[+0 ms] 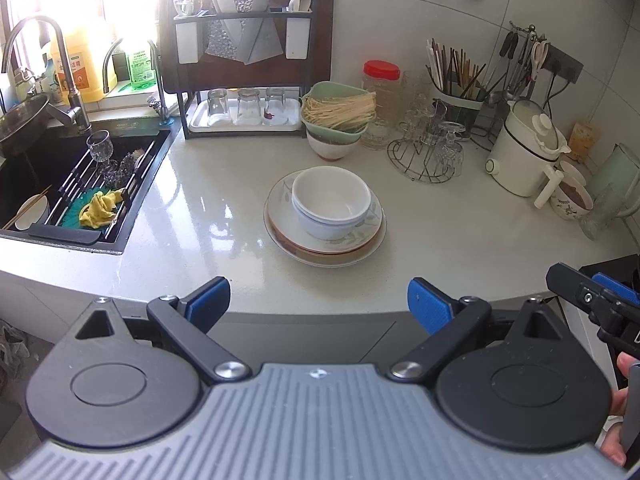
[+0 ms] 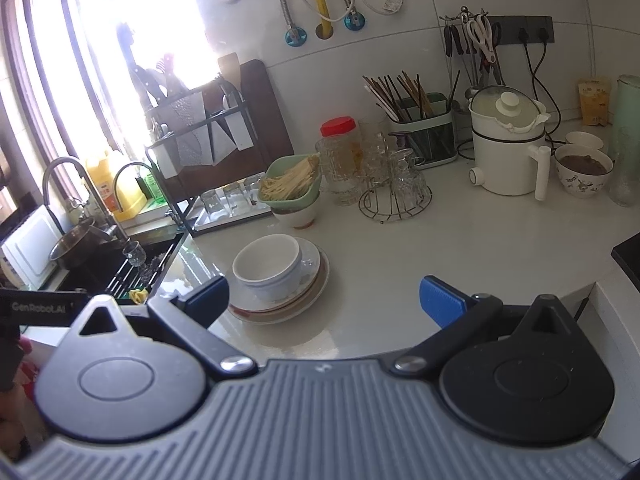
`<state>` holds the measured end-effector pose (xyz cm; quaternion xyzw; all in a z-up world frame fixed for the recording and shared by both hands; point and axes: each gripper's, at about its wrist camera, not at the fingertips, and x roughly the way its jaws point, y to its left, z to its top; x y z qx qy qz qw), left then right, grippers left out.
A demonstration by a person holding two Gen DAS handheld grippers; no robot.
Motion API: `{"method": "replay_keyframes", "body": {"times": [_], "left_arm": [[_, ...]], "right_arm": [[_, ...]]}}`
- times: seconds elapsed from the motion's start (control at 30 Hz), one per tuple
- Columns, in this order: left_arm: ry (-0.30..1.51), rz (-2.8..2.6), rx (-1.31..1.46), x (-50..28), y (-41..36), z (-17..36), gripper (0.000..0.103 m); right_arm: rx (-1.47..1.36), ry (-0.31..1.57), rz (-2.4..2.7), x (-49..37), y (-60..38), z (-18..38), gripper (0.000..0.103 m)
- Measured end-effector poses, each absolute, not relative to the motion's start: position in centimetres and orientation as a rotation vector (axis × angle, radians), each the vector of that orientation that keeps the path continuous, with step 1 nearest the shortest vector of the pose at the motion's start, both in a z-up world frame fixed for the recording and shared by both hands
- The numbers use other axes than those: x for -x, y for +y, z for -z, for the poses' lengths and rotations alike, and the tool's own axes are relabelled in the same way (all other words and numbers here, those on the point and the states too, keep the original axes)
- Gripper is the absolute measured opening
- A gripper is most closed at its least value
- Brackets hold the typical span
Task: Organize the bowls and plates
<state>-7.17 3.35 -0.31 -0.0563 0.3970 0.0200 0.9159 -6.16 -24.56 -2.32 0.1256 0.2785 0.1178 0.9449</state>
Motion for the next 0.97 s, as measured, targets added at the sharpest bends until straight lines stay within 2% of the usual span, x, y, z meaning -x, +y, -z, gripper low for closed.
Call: {"method": "replay_keyframes", "body": {"times": [0.97], "left_arm": [[0.810,-0.025,0.109,8.2,2.9,0.3,0.097]], "right_arm": [[-0.241,0.557,-0.260,6.2,-24.6,2.4,0.103]]}}
